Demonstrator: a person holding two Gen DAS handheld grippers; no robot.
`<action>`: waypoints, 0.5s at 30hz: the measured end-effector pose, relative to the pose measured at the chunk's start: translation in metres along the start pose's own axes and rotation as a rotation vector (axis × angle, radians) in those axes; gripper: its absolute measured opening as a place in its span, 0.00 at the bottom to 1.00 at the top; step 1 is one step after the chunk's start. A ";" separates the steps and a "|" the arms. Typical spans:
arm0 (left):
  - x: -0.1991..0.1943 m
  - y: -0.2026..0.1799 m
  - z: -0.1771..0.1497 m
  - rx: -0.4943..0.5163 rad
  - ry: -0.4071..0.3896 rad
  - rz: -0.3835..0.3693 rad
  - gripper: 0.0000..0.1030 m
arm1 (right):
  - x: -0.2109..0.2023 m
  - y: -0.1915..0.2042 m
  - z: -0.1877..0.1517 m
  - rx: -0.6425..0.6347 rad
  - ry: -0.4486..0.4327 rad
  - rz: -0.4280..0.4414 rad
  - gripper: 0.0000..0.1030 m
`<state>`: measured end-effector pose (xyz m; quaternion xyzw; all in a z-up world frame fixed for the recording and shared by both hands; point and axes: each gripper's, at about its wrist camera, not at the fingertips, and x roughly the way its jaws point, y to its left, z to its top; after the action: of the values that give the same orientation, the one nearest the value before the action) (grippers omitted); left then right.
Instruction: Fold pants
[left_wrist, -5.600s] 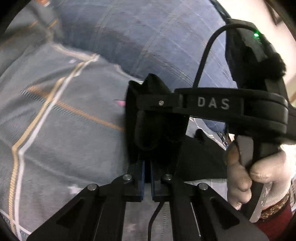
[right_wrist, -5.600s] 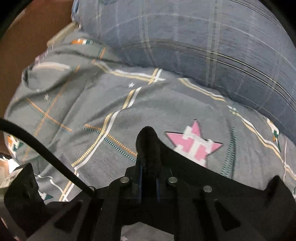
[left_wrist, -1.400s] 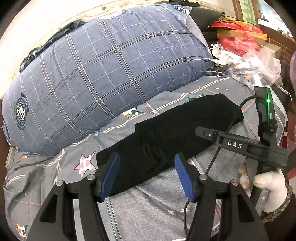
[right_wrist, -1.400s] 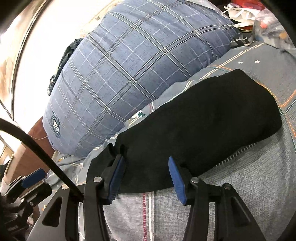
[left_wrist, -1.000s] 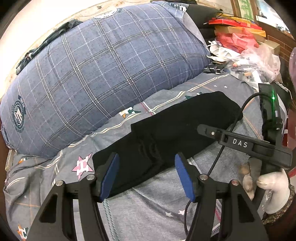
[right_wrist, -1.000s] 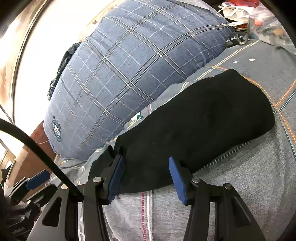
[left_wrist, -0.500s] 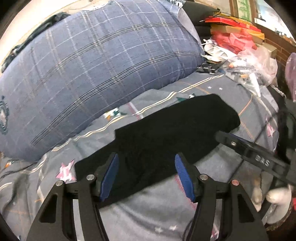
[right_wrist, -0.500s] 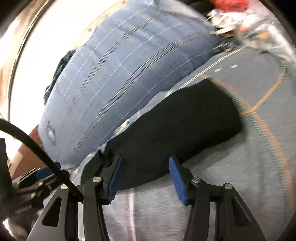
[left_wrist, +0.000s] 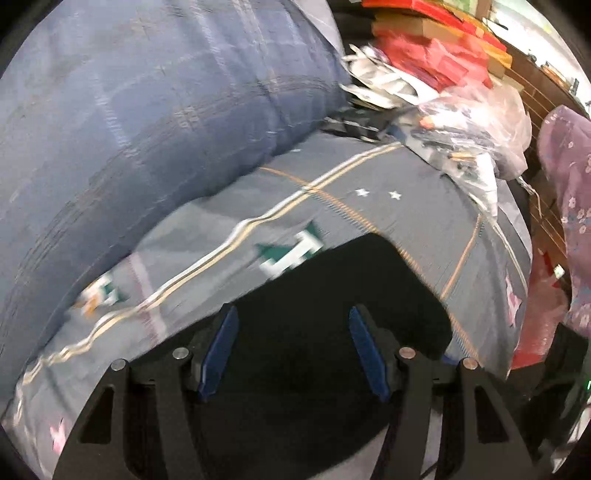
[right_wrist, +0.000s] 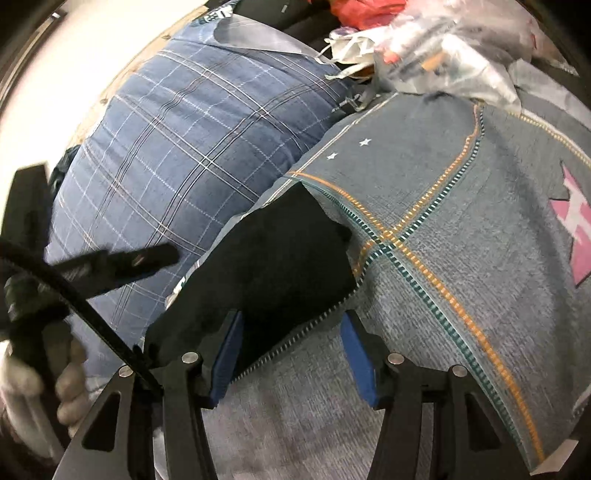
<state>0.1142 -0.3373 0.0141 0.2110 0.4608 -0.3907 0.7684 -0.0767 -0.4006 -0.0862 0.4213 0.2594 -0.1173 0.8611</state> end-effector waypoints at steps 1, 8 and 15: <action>0.008 -0.003 0.007 0.004 0.009 -0.015 0.60 | 0.004 -0.001 0.002 0.010 0.007 0.001 0.57; 0.067 -0.029 0.047 0.067 0.093 -0.107 0.60 | 0.017 -0.005 0.013 0.039 0.005 0.016 0.57; 0.105 -0.067 0.045 0.259 0.179 -0.088 0.60 | 0.028 -0.001 0.019 0.029 -0.020 0.030 0.57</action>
<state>0.1133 -0.4514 -0.0534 0.3220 0.4819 -0.4598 0.6728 -0.0468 -0.4163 -0.0926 0.4364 0.2426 -0.1125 0.8591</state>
